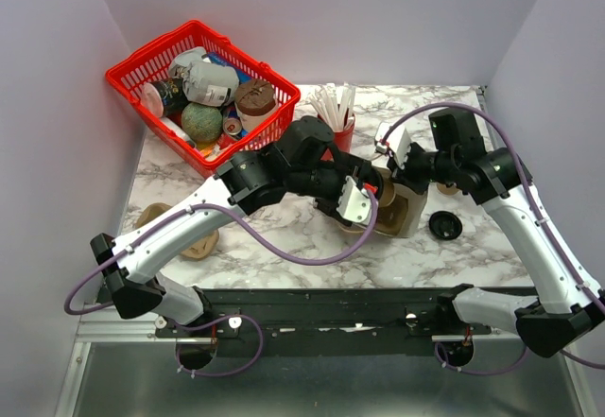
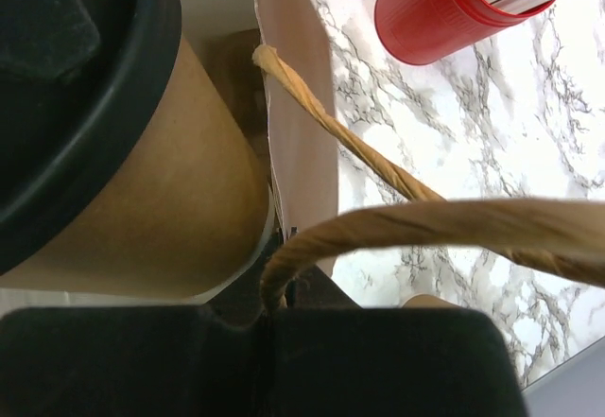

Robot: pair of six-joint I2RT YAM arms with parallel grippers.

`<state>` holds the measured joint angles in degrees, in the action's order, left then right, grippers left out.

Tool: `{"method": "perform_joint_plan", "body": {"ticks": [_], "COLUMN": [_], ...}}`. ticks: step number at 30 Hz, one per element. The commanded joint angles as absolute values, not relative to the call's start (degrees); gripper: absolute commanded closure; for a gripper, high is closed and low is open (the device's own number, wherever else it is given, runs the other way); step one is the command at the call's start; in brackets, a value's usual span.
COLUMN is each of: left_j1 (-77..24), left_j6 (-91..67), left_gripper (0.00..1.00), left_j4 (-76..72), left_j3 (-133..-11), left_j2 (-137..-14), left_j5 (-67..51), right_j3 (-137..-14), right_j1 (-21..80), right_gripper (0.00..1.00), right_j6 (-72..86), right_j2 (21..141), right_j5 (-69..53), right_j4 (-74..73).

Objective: Pack the takeout coffee

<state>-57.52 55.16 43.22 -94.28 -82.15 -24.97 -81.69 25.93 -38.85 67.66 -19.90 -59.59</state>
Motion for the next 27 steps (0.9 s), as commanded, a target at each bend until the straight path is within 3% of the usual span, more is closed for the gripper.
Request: {"method": "perform_joint_plan", "body": {"ticks": [1,27], "left_j1": [-57.8,-59.0], "left_j6": [59.2,70.9], "left_gripper": [1.0,1.0], "left_j4": [39.1,51.5], "left_j3": [-92.6,-100.6], "left_j2": [-80.9,-92.7], "left_j5": [-21.9,-30.8], "right_j3": [-80.7,-79.8], "right_j1": [26.5,27.5], "right_gripper": [1.0,0.99], "right_j6": [-38.1,-37.4], "right_j2": [66.4,64.1], "right_j5": [-19.2,-16.4], "right_j4": [-57.7,-55.0]}}
